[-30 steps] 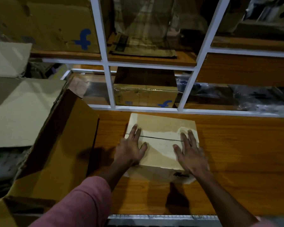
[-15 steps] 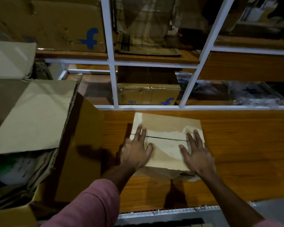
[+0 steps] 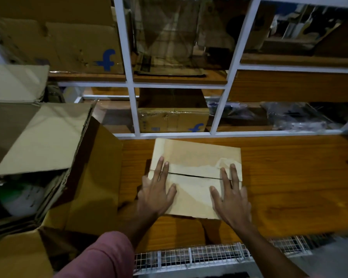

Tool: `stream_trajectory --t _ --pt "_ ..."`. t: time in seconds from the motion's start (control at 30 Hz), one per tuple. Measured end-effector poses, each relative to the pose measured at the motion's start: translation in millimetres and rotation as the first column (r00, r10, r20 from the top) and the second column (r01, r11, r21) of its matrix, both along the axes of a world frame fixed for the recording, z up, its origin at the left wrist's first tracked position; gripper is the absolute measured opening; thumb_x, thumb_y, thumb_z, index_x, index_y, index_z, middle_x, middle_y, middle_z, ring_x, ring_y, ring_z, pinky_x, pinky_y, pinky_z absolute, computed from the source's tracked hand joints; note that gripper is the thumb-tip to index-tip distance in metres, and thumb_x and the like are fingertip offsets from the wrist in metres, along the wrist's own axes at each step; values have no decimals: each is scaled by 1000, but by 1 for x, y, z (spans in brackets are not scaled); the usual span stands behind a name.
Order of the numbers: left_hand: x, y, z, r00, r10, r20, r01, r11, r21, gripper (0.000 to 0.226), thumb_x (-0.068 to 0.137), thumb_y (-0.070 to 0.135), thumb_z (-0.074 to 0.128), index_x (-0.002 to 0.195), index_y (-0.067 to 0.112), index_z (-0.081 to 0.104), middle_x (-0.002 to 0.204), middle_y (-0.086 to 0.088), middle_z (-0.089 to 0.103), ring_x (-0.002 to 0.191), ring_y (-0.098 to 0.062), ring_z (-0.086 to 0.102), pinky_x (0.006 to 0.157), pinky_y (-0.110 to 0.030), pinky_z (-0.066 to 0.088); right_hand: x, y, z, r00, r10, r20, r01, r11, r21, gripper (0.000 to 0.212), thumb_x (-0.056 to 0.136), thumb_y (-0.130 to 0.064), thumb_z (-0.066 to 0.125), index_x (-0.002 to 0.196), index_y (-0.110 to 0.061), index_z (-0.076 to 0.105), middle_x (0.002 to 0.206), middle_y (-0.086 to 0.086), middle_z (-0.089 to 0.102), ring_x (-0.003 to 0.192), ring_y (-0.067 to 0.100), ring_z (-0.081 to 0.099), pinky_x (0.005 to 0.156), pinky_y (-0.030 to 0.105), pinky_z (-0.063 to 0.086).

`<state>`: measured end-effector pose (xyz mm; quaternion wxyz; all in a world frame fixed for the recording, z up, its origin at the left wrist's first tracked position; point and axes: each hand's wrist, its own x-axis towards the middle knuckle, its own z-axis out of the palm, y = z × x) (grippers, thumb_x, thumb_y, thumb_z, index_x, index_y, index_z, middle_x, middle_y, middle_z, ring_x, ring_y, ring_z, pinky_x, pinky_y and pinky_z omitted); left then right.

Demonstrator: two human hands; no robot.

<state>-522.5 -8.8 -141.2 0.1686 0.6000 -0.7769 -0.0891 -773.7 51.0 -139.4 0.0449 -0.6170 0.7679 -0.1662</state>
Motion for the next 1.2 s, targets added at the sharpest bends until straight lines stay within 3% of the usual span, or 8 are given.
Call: stream_trajectory --t 0.17,0.33,0.47,0.57,0.67,0.8,1.0,1.2 --pt "1 25 4 1000 21 -8 -21 999 29 81 97 68 32 163 39 -5 163 22 -32 121 -30 41 76 -31 53 1 16 9 997 22 71 -19 999 -39 87 88 -79 21 162 -34 18 169 -17 -17 144 41 37 109 58 37" --pt "0 53 27 999 50 -9 -51 998 -46 78 98 66 31 162 37 -4 162 24 -33 120 -29 42 70 -28 57 4 32 43 994 44 103 -29 989 -144 84 89 -73 30 159 -27 33 172 -10 -1 144 33 39 111 59 36" --pt "-3 53 82 998 39 -47 -45 989 -144 80 100 64 36 164 35 -3 166 20 -26 123 -31 40 75 -25 47 -1 31 93 998 50 45 -36 965 -261 77 92 -62 42 158 -23 34 172 -3 5 142 35 40 107 59 42" --pt "-2 54 135 997 26 -75 -43 972 -232 80 102 61 38 164 34 -3 168 19 -23 132 -37 36 92 -34 47 -4 29 142 996 84 21 -71 929 -363 75 93 -58 46 158 -22 35 172 0 7 148 34 34 109 61 40" --pt "6 55 186 995 38 -91 -66 941 -331 79 100 63 34 164 33 -1 168 21 -21 136 -40 38 92 -40 48 1 30 194 994 107 -21 -105 887 -449 72 97 -56 49 159 -23 33 172 -2 7 149 36 32 110 59 41" --pt "38 57 242 992 85 -95 -118 899 -422 85 89 72 17 164 34 1 167 23 -19 140 -43 39 105 -58 42 27 34 261 987 153 -58 -161 843 -514 71 99 -55 51 159 -25 30 172 -4 5 148 39 33 109 59 39" --pt "113 70 309 974 179 -138 -225 834 -505 83 89 70 22 164 34 11 170 21 -6 140 -40 42 109 -55 37 99 35 326 961 275 -45 -251 786 -564 70 99 -54 51 160 -25 31 172 -3 5 149 37 31 111 57 34" --pt "203 80 342 943 281 -180 -333 770 -544 74 95 61 34 163 37 18 169 23 5 137 -40 41 103 -55 43 192 21 353 928 372 -40 -326 752 -573 79 91 -63 42 159 -25 32 172 -1 8 150 36 31 109 57 37"
